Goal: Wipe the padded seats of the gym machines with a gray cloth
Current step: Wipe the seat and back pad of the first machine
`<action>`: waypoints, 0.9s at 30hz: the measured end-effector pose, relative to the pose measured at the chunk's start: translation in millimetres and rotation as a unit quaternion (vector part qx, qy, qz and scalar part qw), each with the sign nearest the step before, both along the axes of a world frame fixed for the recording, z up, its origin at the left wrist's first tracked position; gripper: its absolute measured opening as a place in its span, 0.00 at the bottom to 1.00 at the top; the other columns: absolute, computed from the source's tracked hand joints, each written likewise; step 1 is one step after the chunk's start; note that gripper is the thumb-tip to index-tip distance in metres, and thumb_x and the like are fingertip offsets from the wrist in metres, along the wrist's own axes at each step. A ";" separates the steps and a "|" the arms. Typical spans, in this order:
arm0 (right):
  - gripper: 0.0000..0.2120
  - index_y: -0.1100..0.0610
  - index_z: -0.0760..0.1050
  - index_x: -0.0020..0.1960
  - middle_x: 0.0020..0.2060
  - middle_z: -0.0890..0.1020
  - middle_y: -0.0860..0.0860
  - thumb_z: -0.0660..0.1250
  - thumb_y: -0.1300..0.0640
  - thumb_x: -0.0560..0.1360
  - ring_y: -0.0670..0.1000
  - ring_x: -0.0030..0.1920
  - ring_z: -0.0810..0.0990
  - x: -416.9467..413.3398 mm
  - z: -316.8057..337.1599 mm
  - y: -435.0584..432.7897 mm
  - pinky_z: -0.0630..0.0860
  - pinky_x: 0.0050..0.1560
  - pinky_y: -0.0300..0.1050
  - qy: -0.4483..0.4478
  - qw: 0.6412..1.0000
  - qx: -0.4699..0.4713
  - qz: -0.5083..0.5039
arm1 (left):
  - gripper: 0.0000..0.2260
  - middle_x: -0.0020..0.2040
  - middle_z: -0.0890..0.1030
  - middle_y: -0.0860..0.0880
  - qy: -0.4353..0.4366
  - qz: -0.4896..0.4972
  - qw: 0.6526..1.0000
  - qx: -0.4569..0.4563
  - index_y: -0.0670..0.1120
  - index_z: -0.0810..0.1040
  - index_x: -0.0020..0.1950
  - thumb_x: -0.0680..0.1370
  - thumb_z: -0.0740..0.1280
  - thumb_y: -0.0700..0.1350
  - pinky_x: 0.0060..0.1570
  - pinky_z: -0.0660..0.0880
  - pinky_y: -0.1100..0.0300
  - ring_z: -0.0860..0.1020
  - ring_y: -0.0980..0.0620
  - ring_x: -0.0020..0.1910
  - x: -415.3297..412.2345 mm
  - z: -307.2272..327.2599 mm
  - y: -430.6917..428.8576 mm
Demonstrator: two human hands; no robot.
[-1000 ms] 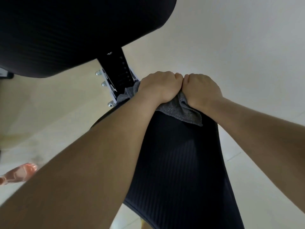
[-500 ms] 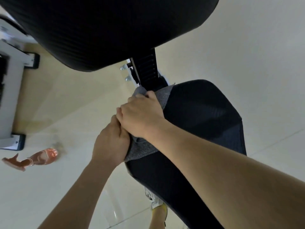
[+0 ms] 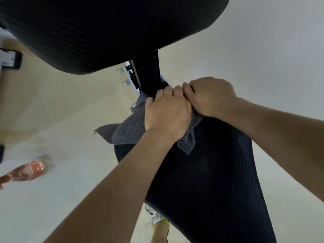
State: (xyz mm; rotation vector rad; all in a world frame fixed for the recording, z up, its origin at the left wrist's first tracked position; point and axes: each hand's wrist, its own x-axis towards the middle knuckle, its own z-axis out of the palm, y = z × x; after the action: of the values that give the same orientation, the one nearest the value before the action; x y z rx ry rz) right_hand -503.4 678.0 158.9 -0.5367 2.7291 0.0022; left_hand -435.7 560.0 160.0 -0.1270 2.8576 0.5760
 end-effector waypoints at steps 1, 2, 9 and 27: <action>0.24 0.56 0.66 0.32 0.32 0.73 0.52 0.44 0.45 0.79 0.57 0.38 0.74 -1.4 -1.1 -1.3 0.64 0.39 0.48 -0.019 0.999 0.009 -0.029 | 0.16 0.60 0.75 0.46 -0.003 -0.011 1.000 0.006 0.46 0.69 0.64 0.81 0.50 0.50 0.55 0.66 0.49 0.71 0.46 0.59 -2.8 -2.7 -0.3; 0.24 0.56 0.64 0.31 0.32 0.73 0.52 0.43 0.46 0.79 0.57 0.38 0.73 -1.3 0.0 -5.6 0.64 0.39 0.48 -0.026 0.999 0.021 -0.034 | 0.16 0.60 0.75 0.47 -0.002 -0.025 1.000 0.015 0.46 0.68 0.65 0.81 0.50 0.50 0.55 0.66 0.50 0.72 0.46 0.59 -1.6 -3.9 -3.5; 0.20 0.56 0.76 0.52 0.51 0.79 0.55 0.47 0.49 0.80 0.59 0.54 0.74 52.5 21.1 -74.0 0.64 0.61 0.57 -0.008 0.998 -0.034 0.054 | 0.23 0.68 0.70 0.48 -0.038 0.095 0.995 0.021 0.50 0.59 0.75 0.80 0.54 0.52 0.60 0.67 0.46 0.70 0.45 0.64 62.4 5.9 -54.1; 0.26 0.47 0.45 0.77 0.78 0.45 0.50 0.40 0.45 0.80 0.51 0.77 0.40 159.0 44.5 -51.5 0.40 0.75 0.55 -0.107 0.974 -0.102 0.173 | 0.26 0.77 0.59 0.48 0.057 0.498 0.808 0.310 0.51 0.47 0.78 0.83 0.53 0.53 0.70 0.63 0.53 0.62 0.51 0.73 181.4 29.0 32.3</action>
State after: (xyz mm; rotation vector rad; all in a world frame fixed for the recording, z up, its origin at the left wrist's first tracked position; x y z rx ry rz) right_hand -344.4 626.5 203.4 -1.0032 2.4078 -0.2351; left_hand -254.2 592.3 189.0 -1.5379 2.3044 1.6810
